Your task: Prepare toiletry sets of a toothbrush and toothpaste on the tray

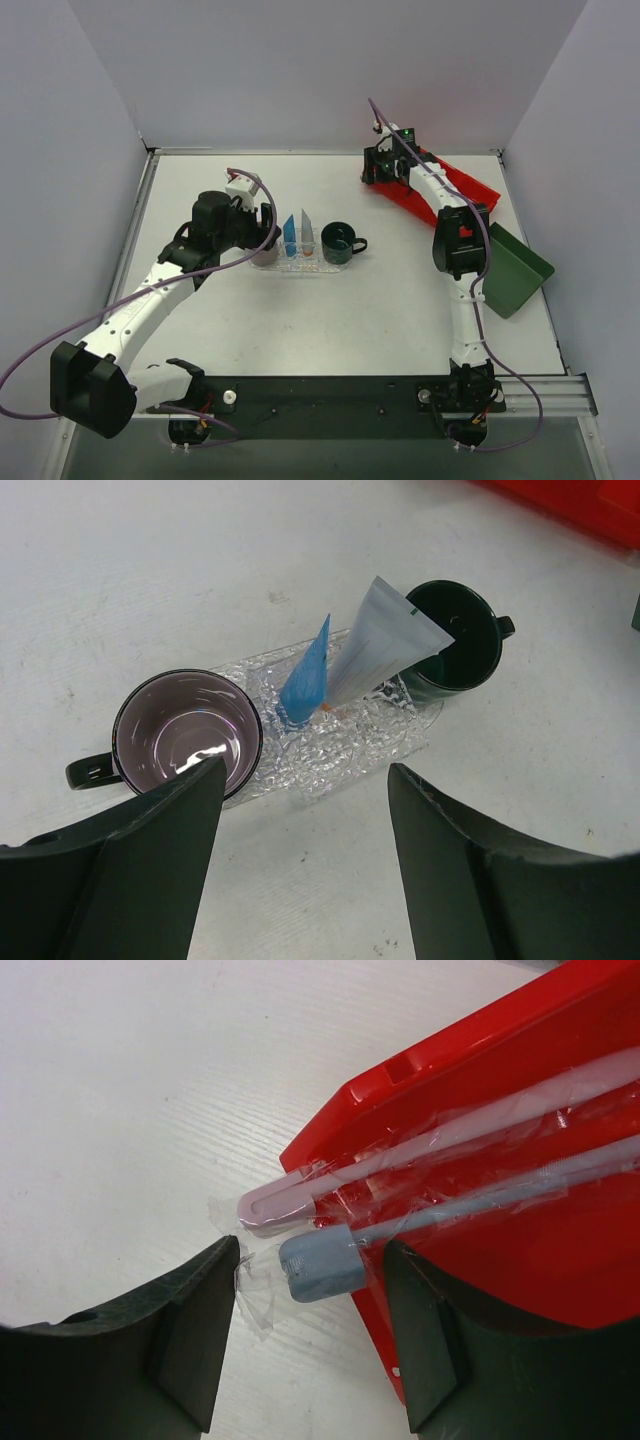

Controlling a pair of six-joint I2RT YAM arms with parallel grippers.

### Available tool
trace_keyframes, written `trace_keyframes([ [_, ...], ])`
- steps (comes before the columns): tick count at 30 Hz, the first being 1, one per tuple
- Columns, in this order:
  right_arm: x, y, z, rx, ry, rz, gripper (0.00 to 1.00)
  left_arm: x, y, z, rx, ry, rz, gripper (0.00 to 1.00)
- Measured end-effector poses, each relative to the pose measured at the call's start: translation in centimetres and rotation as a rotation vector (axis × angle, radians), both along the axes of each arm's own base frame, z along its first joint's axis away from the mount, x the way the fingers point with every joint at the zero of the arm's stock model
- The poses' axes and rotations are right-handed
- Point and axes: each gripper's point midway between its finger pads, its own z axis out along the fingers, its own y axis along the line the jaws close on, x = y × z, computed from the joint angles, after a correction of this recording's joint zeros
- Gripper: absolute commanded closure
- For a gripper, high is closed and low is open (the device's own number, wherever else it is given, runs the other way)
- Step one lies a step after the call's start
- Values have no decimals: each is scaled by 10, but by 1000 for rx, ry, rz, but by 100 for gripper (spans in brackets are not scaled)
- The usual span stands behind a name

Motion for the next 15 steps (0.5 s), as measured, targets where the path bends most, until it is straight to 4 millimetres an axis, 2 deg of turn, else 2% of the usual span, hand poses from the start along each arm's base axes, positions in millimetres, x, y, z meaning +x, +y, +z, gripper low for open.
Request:
trace_keyframes([
  [2,1,0,1,3,-3,-4,51,0,0,-1,0,2,-2,24],
  [6,3,1,2,11,-13,-10,66,0,-1,-2,0,5,-3,24],
  [8,3,1,0,15,-14,-13,69,0,-1,-2,0,5,-3,24],
  [12,5,2,-1,26,-28,-20,82,0,-1,-2,1,5,-3,24],
  [15,2,1,-1,33,-34,-24,85,0,-1,-2,0,5,-3,24],
])
